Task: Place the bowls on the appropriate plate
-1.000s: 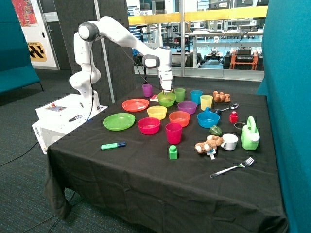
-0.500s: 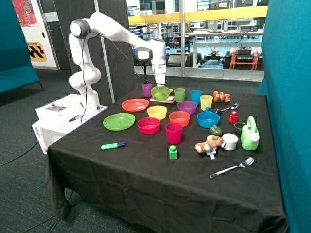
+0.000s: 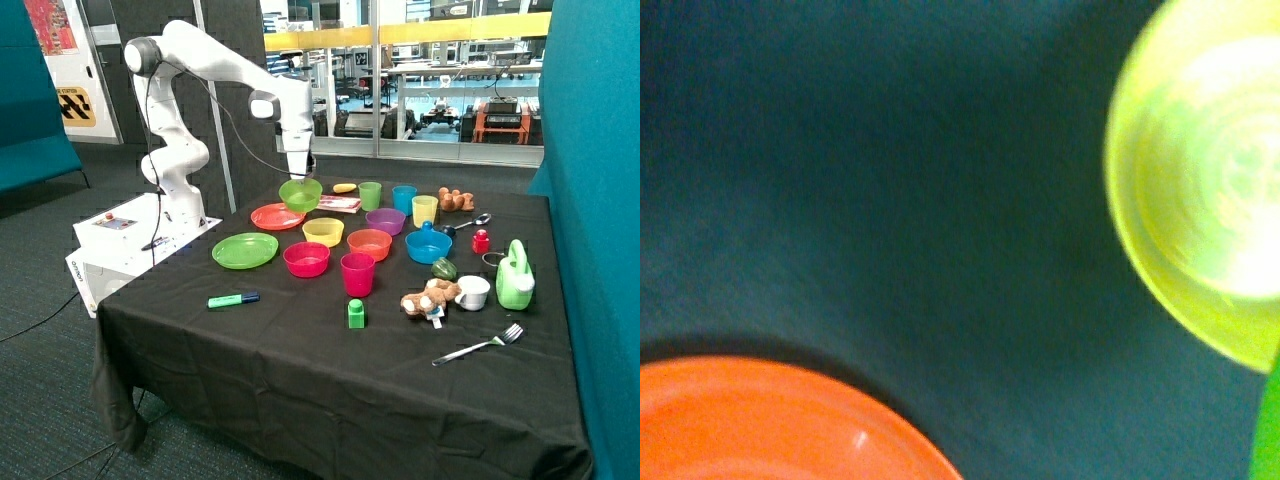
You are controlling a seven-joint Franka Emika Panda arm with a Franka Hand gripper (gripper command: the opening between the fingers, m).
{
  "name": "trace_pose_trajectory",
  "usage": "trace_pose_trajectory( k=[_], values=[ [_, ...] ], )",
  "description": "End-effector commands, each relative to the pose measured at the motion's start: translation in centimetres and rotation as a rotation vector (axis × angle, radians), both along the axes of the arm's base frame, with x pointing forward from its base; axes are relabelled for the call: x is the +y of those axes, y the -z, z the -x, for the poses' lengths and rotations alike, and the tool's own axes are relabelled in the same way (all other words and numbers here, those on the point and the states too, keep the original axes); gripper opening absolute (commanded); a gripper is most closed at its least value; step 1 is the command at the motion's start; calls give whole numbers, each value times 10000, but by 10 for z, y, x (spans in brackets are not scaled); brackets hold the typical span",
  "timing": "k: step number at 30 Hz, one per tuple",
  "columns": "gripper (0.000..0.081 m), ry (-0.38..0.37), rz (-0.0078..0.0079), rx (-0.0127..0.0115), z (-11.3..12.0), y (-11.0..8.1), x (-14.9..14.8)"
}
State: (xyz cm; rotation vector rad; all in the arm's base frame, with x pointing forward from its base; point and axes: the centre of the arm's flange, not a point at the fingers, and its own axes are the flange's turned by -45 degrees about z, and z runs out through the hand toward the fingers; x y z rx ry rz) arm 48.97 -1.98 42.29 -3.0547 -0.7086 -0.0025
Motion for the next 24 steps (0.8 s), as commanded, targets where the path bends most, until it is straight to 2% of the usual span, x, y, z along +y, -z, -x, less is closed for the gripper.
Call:
trace_pose_trajectory(
  k=[1,11,24],
  values=[
    [0,694,60,4,23,1,-50],
    [0,1164,60,6,43,12,-87],
    [0,1210,60,6,76,34,-106]
  ],
)
